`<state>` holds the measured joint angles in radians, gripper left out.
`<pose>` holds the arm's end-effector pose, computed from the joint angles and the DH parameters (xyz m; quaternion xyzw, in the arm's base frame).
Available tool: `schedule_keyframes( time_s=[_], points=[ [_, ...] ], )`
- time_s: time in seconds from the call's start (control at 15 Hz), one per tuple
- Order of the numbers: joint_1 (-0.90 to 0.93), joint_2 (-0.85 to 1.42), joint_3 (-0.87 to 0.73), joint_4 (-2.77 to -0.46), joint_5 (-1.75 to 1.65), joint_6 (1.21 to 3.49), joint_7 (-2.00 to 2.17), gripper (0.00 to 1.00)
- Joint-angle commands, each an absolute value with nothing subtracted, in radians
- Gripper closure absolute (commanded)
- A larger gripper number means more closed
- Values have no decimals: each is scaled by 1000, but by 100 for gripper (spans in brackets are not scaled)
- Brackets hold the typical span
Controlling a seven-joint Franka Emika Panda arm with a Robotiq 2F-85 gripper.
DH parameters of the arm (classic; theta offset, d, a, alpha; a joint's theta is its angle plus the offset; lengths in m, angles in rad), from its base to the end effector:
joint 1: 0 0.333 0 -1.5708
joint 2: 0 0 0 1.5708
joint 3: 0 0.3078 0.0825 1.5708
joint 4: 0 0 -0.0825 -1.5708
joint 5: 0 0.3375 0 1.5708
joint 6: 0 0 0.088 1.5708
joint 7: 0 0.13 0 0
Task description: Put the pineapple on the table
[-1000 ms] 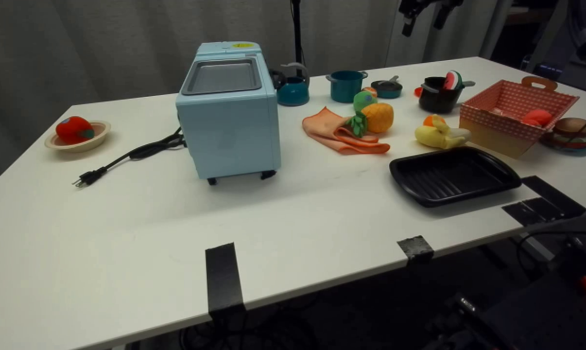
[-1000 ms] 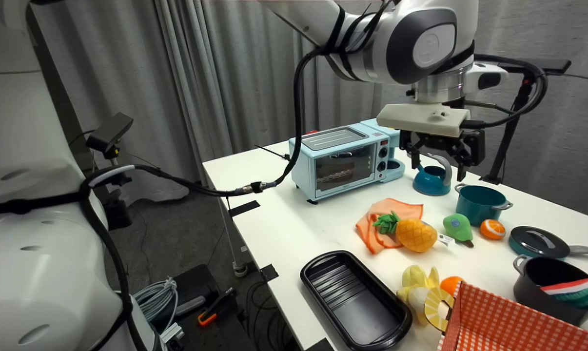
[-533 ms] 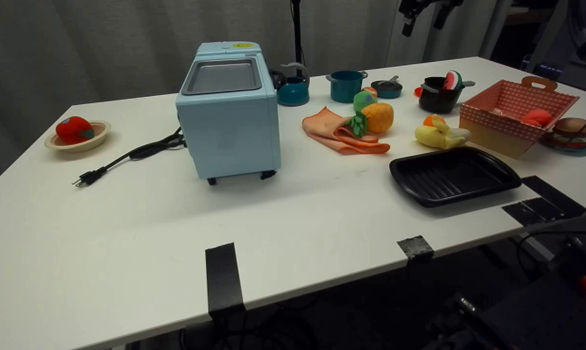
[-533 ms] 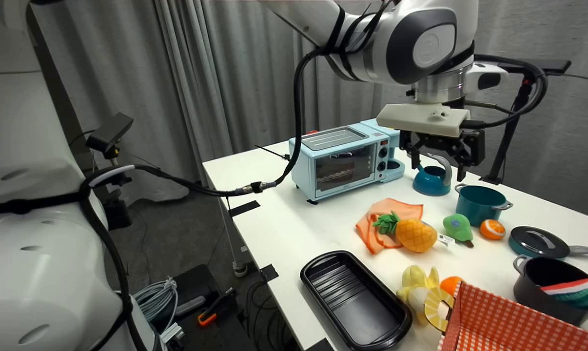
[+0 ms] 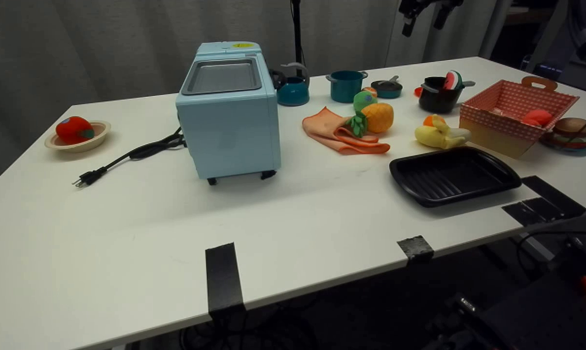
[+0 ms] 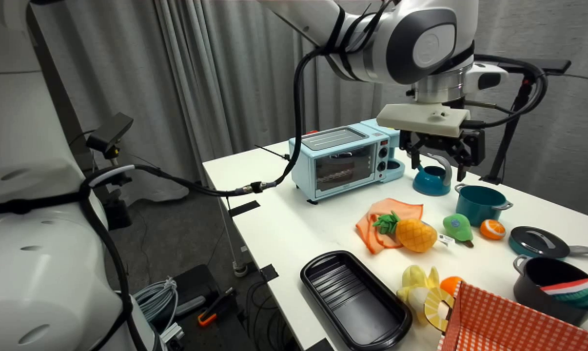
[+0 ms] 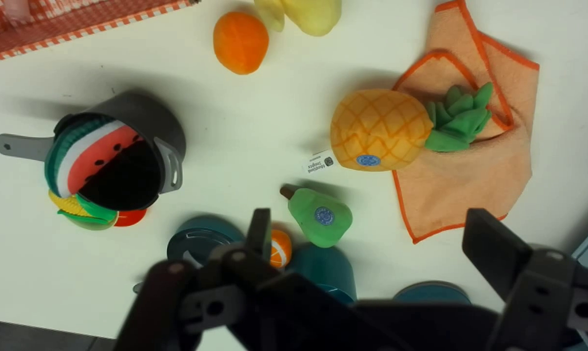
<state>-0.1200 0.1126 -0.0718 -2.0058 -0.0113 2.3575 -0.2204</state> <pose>0.5537 -0.1069 0.4190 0.9926 0.0184 0.1151 0.0327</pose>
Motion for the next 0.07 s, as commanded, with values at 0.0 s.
schedule_keyframes(
  time_s=[0.0],
  points=[
    [-116, 113, -76, -2004, -11, 2355, -220, 0]
  ],
)
